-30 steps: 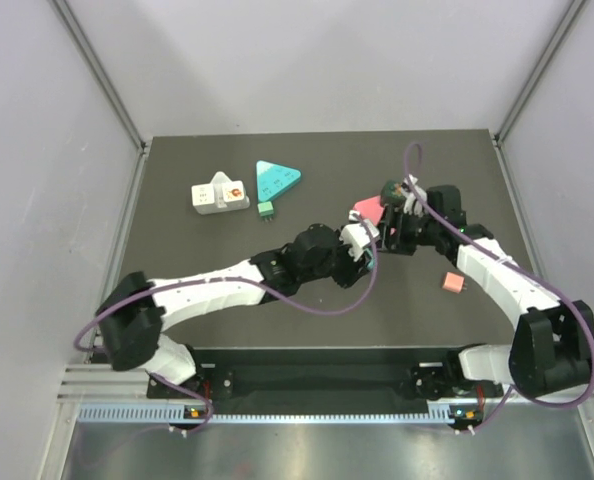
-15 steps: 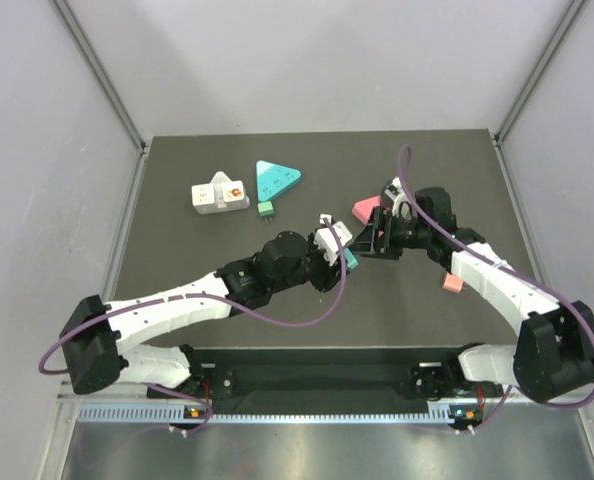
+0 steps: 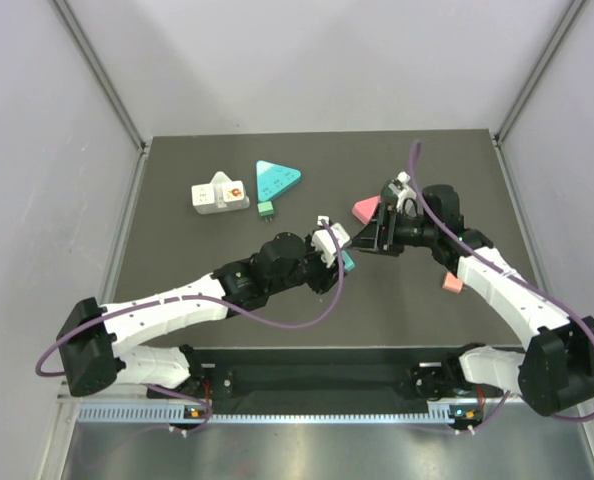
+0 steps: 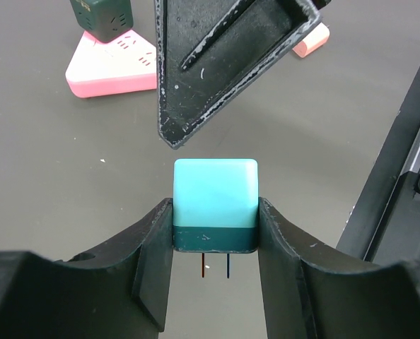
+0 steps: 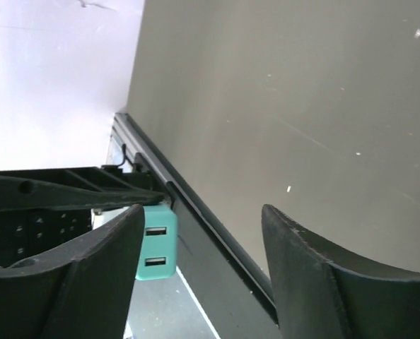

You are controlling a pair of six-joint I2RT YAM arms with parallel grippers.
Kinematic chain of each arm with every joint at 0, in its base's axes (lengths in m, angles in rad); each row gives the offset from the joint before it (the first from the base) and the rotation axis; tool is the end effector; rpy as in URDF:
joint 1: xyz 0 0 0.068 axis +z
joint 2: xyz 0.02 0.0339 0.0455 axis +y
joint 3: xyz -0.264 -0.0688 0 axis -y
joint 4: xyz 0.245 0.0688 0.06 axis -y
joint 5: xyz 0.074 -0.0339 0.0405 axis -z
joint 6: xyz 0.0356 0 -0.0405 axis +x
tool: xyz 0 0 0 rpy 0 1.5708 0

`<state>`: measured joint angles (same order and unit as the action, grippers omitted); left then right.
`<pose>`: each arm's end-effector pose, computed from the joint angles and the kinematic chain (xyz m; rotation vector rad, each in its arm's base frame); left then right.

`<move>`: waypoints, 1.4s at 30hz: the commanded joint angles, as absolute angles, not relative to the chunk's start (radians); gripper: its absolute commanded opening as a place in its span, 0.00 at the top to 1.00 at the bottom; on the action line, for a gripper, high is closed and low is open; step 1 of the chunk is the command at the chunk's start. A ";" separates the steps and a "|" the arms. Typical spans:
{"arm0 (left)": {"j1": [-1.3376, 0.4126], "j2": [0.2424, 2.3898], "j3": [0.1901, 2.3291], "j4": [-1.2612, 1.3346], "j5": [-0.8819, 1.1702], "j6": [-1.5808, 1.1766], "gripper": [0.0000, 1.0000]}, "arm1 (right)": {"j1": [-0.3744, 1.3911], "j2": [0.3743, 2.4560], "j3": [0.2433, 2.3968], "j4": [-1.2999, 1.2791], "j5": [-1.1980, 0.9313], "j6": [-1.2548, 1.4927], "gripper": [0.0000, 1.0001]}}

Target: Insert the plug

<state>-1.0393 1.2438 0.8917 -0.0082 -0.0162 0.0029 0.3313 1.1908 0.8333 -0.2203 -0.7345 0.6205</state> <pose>0.1467 -0.2483 0.2967 0.9814 1.7322 -0.6682 0.2350 0.1061 0.2743 -0.1388 2.2774 1.3182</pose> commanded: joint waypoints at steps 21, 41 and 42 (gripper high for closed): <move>-1.037 1.229 0.899 0.023 -0.021 0.003 1.00 | 0.422 1.175 0.761 -0.054 -0.937 0.649 1.00; -0.997 1.244 1.067 -0.385 -0.193 -0.095 0.01 | 0.229 1.325 0.974 -0.304 -0.200 0.339 1.00; -0.970 1.252 1.086 -0.446 -0.195 -0.112 0.01 | 0.229 1.342 0.991 -0.308 -0.166 0.330 1.00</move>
<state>-1.0206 1.2457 0.9932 -0.3176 -0.1062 -0.0536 0.2390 1.3045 0.9100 -0.2974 -0.3840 0.4053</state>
